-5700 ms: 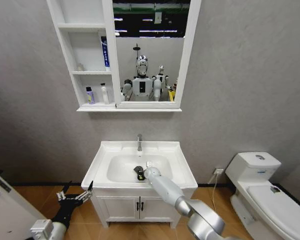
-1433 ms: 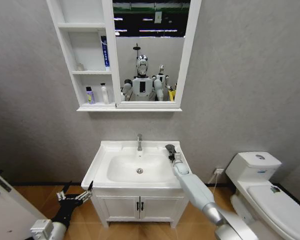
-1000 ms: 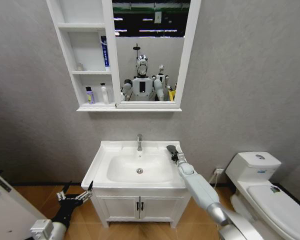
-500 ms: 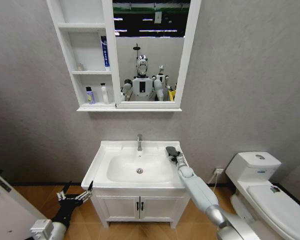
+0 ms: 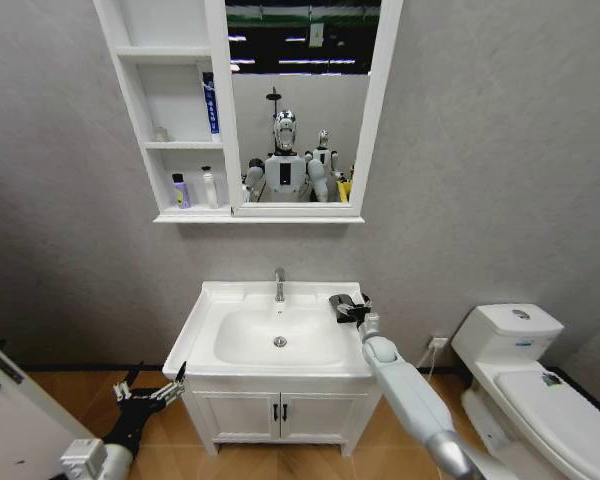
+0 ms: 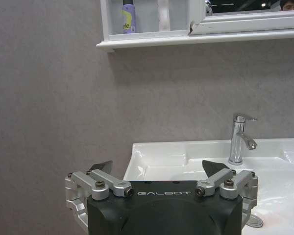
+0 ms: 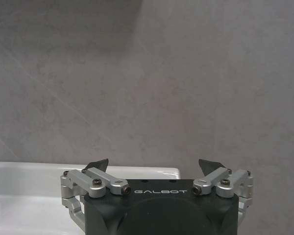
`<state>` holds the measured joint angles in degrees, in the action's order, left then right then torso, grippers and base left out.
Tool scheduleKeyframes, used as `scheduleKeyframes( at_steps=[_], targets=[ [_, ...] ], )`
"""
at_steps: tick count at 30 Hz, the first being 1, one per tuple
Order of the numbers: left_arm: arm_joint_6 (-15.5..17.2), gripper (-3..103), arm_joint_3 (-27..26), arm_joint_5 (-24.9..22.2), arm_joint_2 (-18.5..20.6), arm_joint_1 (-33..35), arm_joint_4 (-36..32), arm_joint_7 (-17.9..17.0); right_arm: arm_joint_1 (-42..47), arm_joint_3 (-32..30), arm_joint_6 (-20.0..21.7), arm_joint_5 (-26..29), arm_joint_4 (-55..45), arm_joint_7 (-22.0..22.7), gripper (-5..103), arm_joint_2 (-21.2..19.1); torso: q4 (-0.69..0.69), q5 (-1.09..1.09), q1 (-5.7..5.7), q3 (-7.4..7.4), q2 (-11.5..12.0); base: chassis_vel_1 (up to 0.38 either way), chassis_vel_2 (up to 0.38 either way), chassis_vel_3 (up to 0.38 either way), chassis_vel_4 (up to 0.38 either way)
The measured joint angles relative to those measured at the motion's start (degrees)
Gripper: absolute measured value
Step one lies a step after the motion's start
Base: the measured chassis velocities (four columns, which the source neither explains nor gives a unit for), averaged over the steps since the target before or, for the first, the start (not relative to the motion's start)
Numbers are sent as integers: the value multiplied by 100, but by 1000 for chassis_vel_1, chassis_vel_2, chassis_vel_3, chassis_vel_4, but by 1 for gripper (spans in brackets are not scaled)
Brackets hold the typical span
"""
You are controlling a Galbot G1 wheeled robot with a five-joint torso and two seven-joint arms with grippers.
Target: Move facial cleanser and shampoo from washbasin to cabinet, then wipe washbasin with towel.
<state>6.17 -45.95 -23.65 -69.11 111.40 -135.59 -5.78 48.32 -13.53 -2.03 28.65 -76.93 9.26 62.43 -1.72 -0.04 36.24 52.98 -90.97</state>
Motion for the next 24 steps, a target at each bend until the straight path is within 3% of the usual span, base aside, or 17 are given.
scheduleKeyframes(
  at_steps=[1, 2, 4, 5, 6, 8, 9, 12, 13, 15, 19, 24],
  targets=[
    [0, 100, 0, 0, 0, 0, 0, 0, 492, -182, 218, 172, -647, 152, 100, -324, -2, 0, 0, 0, 0, 0, 0, 0, 0],
    [0, 100, 0, 0, 0, 0, 0, 0, 492, -182, 218, 172, -647, 152, 100, -324, -2, 0, 0, 0, 0, 0, 0, 0, 0],
    [0, 100, 1, 0, 0, 0, 0, 2, 1490, -722, 454, 294, -1875, 381, 100, -677, -2, 1, 0, -1, -1, 0, 0, 0, 0],
    [0, 100, 1, 0, 0, 0, 0, 1, 2065, -1085, 537, 294, -2423, 438, 100, -736, -1, -2, -1, -1, -1, 0, 0, 0, 0],
    [0, 100, 1, 0, 0, 0, 0, 1, 2065, -1085, 537, 294, -2423, 438, 100, -736, -1, -2, -1, -1, -1, 0, 0, 0, 0],
    [0, 100, 1, 0, 1, 0, 0, 1, 3771, -2050, 629, 189, -3742, 468, 100, -605, -3, 4, -1, -1, -1, 0, 0, 0, 0],
    [0, 100, 1, 0, 1, 0, 0, 1, 3771, -2050, 629, 189, -3742, 468, 100, -605, -3, 4, -1, -1, -1, 0, 0, 0, 0],
    [0, 100, 0, 0, 0, 0, 0, 1, 5854, -2916, 332, -264, -5166, 229, 100, 248, -4, 0, -3, -2, -2, 0, 0, 0, 0],
    [0, 100, 0, 0, 0, 0, 0, 1, 5854, -2916, 332, -264, -5166, 229, 100, 248, -4, 0, -3, -2, -2, 0, 0, 0, 0],
    [0, 100, 1, 0, 1, 0, 0, 2, 6841, -3178, -122, -928, -5690, 43, 100, 927, -5, -3, -4, -2, -3, 0, 0, 0, 0],
    [0, 100, 1, 0, 1, 0, 0, 1, 7396, -3121, -333, -1527, -6175, 63, 100, 1360, -1, -2, -3, -1, -2, 0, 0, 0, 0],
    [0, 100, 0, 0, 0, 0, 0, 1, 7531, -3095, -287, -1661, -6490, 166, 100, 1535, 0, 0, -1, 0, -1, 0, 0, 0, 0]
  ],
)
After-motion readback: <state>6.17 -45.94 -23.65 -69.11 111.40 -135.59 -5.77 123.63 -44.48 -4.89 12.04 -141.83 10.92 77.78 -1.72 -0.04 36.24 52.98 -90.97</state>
